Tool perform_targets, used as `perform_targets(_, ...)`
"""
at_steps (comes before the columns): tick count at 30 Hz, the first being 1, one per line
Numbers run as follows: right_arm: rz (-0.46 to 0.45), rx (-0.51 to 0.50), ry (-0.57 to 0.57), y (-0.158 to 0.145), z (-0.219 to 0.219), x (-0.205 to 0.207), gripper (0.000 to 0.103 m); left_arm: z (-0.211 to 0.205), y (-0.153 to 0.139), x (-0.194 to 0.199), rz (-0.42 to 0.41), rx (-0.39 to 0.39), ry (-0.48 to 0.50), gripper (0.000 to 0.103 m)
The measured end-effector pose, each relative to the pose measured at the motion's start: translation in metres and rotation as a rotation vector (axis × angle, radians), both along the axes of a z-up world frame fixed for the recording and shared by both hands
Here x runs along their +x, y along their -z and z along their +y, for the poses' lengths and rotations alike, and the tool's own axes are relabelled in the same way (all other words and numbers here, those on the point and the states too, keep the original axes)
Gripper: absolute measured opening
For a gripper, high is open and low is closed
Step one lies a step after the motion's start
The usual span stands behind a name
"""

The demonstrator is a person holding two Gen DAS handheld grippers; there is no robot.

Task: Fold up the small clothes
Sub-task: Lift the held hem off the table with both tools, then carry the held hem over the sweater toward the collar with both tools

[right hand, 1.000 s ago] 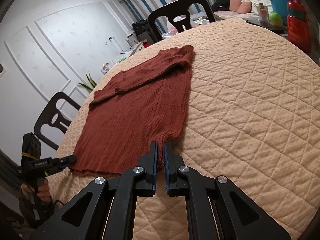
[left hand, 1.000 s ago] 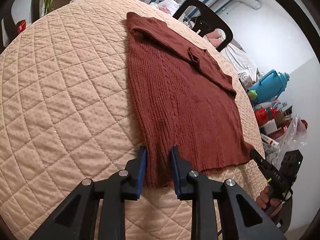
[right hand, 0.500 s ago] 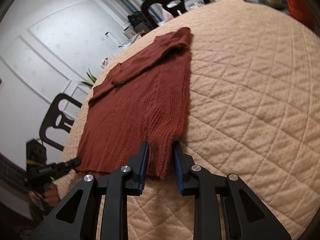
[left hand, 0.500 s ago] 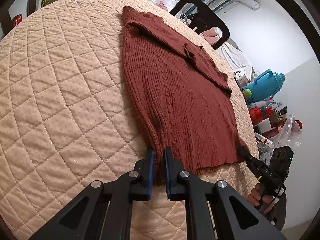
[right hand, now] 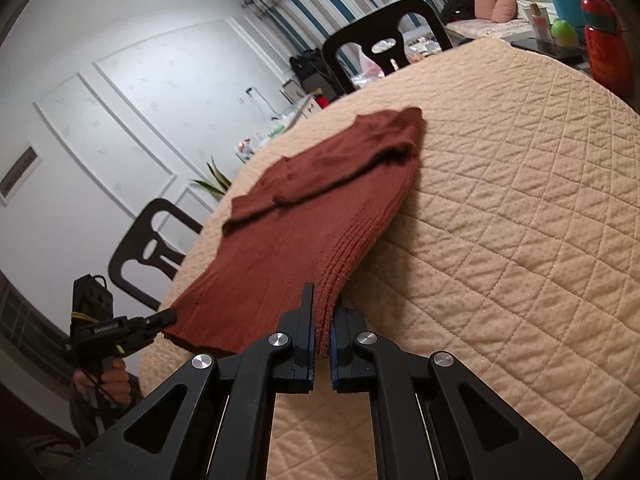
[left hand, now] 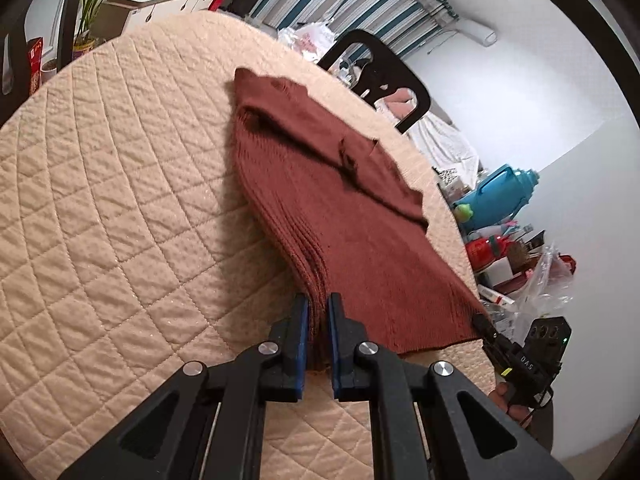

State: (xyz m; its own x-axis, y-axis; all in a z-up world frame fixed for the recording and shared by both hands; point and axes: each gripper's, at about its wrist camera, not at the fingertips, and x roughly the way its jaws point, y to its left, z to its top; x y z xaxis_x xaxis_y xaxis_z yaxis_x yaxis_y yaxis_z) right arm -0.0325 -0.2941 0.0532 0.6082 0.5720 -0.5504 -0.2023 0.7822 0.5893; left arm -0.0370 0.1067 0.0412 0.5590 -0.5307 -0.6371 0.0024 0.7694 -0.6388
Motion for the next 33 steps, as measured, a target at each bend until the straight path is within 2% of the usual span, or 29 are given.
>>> perform_targets(6,-0.045,0.042,-0.006,-0.017,-0.003,-0.004,0.005,0.007,-0.018,-0.001,-0.044,-0.024,-0.003,0.011)
perform_targets(10,-0.079,0.043,-0.009,-0.028,-0.003,0.000,0.005,0.012,-0.028,0.012,-0.067,-0.020,-0.010,0.011)
perform_targets(18,-0.104,0.013,-0.014,-0.047,0.007,0.043,0.005,0.018,-0.032,0.061,-0.049,-0.034,-0.041,0.011)
perform_targets(23,-0.096,0.003,-0.003,-0.054,0.011,0.079,0.005,0.024,-0.035,0.095,-0.033,-0.076,-0.054,0.011)
perform_targets(33,-0.062,-0.033,0.026,-0.055,0.018,0.140,0.005,0.028,-0.034,0.162,-0.005,-0.053,-0.074,0.011)
